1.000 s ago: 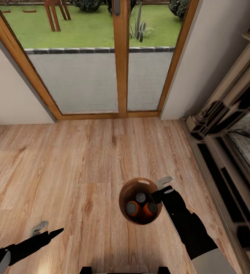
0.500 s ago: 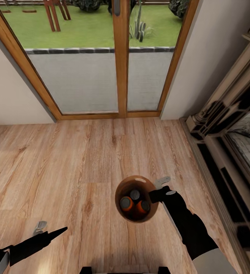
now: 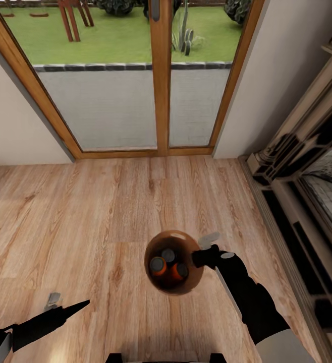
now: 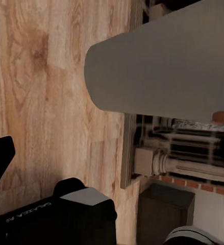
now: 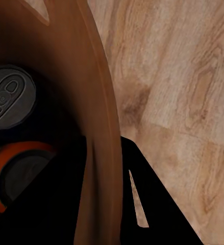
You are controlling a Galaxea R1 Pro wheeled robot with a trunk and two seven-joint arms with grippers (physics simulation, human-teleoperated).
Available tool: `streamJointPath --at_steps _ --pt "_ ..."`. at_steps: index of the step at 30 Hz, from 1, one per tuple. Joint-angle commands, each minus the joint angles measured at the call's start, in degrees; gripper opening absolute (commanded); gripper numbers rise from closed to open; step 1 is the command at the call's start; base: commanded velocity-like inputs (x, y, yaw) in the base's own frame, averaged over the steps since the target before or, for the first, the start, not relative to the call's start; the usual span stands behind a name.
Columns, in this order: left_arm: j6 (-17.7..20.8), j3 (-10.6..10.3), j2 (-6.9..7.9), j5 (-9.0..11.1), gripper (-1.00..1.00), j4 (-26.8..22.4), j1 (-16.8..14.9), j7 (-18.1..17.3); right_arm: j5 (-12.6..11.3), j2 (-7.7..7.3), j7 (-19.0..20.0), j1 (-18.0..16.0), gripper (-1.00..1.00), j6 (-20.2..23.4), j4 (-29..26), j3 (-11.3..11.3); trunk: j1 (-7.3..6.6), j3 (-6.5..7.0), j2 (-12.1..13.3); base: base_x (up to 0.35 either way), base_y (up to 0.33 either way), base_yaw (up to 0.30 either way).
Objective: Put the three can of soda from the living room inside the tash can in the kitchen.
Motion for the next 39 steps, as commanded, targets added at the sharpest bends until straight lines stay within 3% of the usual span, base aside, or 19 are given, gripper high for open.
streamJointPath --at_steps 1,6,11,30,39 --pt "-0.04 0.03 0.16 -0.01 1.00 -0.11 0.01 -1.38 0.92 0.00 1.17 -0.02 -1.00 -0.49 -0.02 -0.06 0.00 0.00 0.00 0.000 0.000 0.000" --pt "-0.14 0.31 3.11 0.04 1.00 -0.82 0.01 -3.63 1.08 0.01 2.61 -0.02 -1.00 -1.21 -0.04 0.02 0.00 0.00 0.00 0.000 0.000 0.000" --pt "-0.15 0.37 3.69 0.05 1.00 -1.25 0.01 -4.00 1.10 0.01 2.80 -0.04 -1.00 -1.49 -0.04 0.03 0.00 0.00 0.00 0.000 0.000 0.000" --pt "-0.06 0.38 3.89 0.05 1.00 -1.33 0.01 -4.08 1.11 0.09 2.84 -0.10 -1.00 -1.59 -0.04 0.09 0.00 0.00 0.00 0.000 0.000 0.000" --pt "0.02 0.38 3.86 0.13 1.00 -1.33 0.01 -4.08 1.11 0.10 2.84 -0.08 -1.00 -1.59 -0.04 0.12 1.97 -1.61 -3.61 0.000 0.000 0.000"
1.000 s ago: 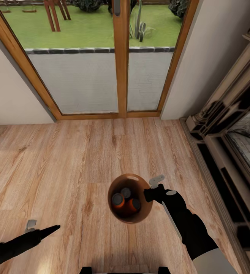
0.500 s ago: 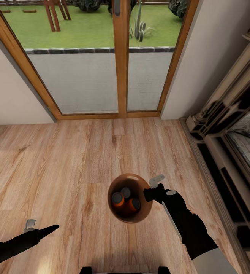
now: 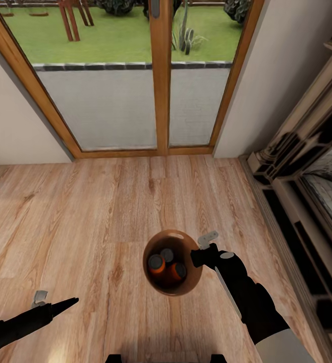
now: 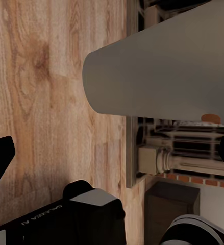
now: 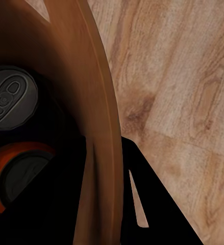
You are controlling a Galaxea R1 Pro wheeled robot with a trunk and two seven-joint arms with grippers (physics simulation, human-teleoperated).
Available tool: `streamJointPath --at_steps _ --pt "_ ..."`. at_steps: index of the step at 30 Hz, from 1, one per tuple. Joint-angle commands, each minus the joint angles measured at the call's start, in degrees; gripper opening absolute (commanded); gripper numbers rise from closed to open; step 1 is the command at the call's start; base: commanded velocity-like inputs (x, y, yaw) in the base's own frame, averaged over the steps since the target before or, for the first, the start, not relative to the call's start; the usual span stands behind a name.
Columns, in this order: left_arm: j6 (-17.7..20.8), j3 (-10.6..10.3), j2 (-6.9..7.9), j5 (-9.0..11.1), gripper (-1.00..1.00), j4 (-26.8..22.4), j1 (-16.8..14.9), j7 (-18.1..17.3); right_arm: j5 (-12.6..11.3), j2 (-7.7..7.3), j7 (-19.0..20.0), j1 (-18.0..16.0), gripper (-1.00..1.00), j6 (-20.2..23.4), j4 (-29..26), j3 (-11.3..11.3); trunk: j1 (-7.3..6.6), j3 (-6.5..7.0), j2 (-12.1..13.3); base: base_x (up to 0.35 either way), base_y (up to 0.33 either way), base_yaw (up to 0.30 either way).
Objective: Put the three can of soda from the living room inside the tash can in the kitchen.
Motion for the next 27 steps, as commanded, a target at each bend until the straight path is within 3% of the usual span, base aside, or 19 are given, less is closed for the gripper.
streamJointPath --at_steps 1,13,27 --pt "0.00 0.00 0.01 0.00 1.00 0.00 0.00 0.00 -0.99 0.01 0.20 -0.02 -1.00 0.10 -0.02 0.02 0.22 -0.18 -0.42 0.000 0.000 0.000" --pt "0.00 -0.08 -0.05 0.01 1.00 0.00 0.00 0.00 -0.99 0.01 0.20 -0.04 -1.00 -0.03 -0.02 0.06 2.86 -2.34 -5.23 0.000 0.000 0.000" --pt "0.00 -0.10 -0.05 0.01 1.00 0.00 0.00 0.00 -0.91 0.01 0.20 -0.04 -1.00 -4.07 -0.02 0.10 5.93 -4.85 -10.85 0.000 0.000 0.000"
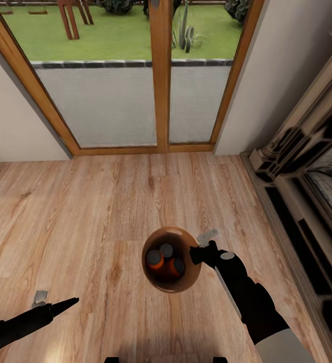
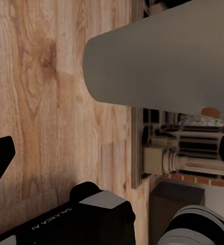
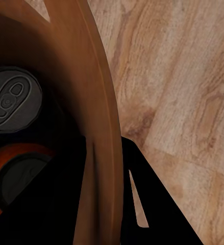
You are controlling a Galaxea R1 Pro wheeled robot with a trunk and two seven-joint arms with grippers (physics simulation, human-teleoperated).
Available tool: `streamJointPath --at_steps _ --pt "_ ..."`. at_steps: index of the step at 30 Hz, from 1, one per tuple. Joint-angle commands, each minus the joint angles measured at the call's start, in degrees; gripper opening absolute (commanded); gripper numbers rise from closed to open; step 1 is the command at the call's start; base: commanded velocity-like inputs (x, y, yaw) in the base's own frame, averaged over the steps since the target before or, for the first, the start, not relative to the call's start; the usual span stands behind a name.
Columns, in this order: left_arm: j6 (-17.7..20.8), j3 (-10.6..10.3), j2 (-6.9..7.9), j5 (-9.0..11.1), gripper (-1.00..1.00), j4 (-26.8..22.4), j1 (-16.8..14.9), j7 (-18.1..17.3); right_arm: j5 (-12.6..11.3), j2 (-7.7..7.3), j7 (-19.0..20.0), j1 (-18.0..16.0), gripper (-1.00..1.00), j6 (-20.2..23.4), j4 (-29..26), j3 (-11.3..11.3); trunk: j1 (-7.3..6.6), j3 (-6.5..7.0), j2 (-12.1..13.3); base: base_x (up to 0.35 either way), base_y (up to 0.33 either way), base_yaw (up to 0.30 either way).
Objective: Put the three can of soda from the living room inside the tash can in the kitchen.
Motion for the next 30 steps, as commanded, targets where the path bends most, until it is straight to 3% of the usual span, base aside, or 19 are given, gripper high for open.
streamJointPath --at_steps 1,10,30 --pt "0.00 0.00 0.00 0.00 1.00 0.00 0.00 0.00 -0.92 0.01 0.21 -0.02 -1.00 0.07 -0.03 0.02 0.22 -0.18 -0.42 0.000 0.000 0.000" --pt "0.00 0.02 0.00 0.00 1.00 0.00 0.00 0.00 -0.91 0.01 0.21 -0.02 -1.00 -0.03 -0.03 0.02 0.22 -0.18 -0.42 0.000 0.000 0.000" --pt "0.00 -0.24 0.00 0.09 1.00 0.00 0.00 0.00 -0.84 0.18 0.20 -0.01 -1.00 -0.05 -0.03 0.11 4.62 -3.77 -8.44 0.000 0.000 0.000"
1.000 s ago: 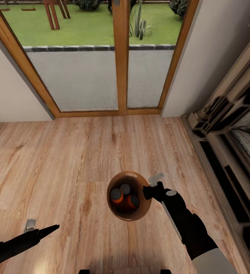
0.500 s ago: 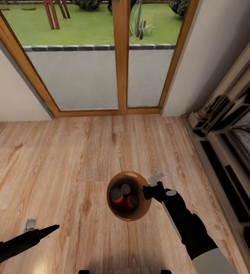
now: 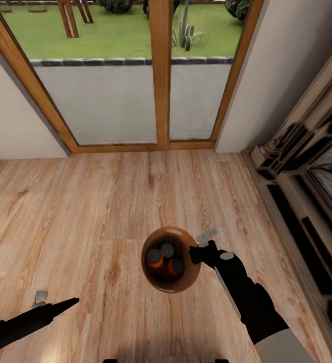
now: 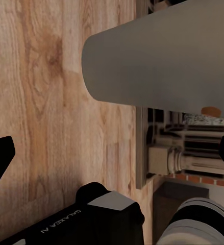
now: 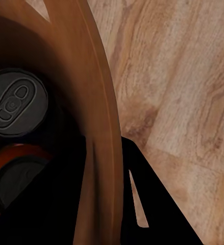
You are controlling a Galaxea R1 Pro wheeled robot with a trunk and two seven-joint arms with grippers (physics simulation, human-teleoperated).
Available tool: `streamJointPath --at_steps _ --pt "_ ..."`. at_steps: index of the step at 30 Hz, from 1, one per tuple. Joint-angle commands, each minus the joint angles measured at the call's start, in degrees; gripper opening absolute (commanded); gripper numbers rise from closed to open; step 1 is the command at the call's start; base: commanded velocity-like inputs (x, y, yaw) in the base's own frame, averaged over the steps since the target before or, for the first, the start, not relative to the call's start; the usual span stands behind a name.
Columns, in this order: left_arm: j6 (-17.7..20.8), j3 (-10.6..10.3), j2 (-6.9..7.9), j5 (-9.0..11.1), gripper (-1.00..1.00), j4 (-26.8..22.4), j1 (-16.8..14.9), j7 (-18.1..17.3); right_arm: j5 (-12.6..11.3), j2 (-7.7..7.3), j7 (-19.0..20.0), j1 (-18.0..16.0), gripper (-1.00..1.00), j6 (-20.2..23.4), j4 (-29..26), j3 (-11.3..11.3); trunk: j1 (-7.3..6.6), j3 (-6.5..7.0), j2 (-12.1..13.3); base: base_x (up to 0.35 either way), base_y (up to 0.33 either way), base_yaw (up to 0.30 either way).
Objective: Put the three can of soda from the living room inside the tash can in the kitchen.
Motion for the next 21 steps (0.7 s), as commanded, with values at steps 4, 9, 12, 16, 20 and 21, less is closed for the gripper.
streamJointPath --at_steps 4,9,12,16,20,21 --pt "0.00 -0.08 0.00 0.00 1.00 0.00 0.00 0.00 -0.94 0.02 0.21 -0.01 -1.00 0.10 -0.03 0.02 0.88 -0.72 -1.62 0.000 0.000 0.000" --pt "0.00 -0.09 0.00 0.00 1.00 0.00 0.00 0.00 -0.93 0.02 0.21 -0.02 -1.00 0.10 -0.03 0.02 1.98 -1.62 -3.63 0.000 0.000 0.000" --pt "0.00 -0.10 0.00 0.00 1.00 0.00 0.00 0.00 -0.96 0.02 0.21 -0.03 -1.00 0.10 -0.03 0.02 2.64 -2.16 -4.83 0.000 0.000 0.000" --pt "0.00 -0.11 0.00 0.00 1.00 0.00 0.00 0.00 -0.94 0.02 0.21 -0.03 -1.00 0.11 -0.03 0.02 3.52 -2.87 -6.43 0.000 0.000 0.000" --pt "0.00 -0.17 0.00 0.00 1.00 0.00 0.00 0.00 -0.98 0.02 0.21 -0.03 -1.00 0.09 -0.03 0.02 4.40 -3.59 -8.04 0.000 0.000 0.000" --pt "0.00 -0.17 0.00 0.00 1.00 0.00 0.00 0.00 -0.97 0.02 0.21 -0.03 -1.00 0.09 -0.03 0.02 4.62 -3.77 -8.44 0.000 0.000 0.000"
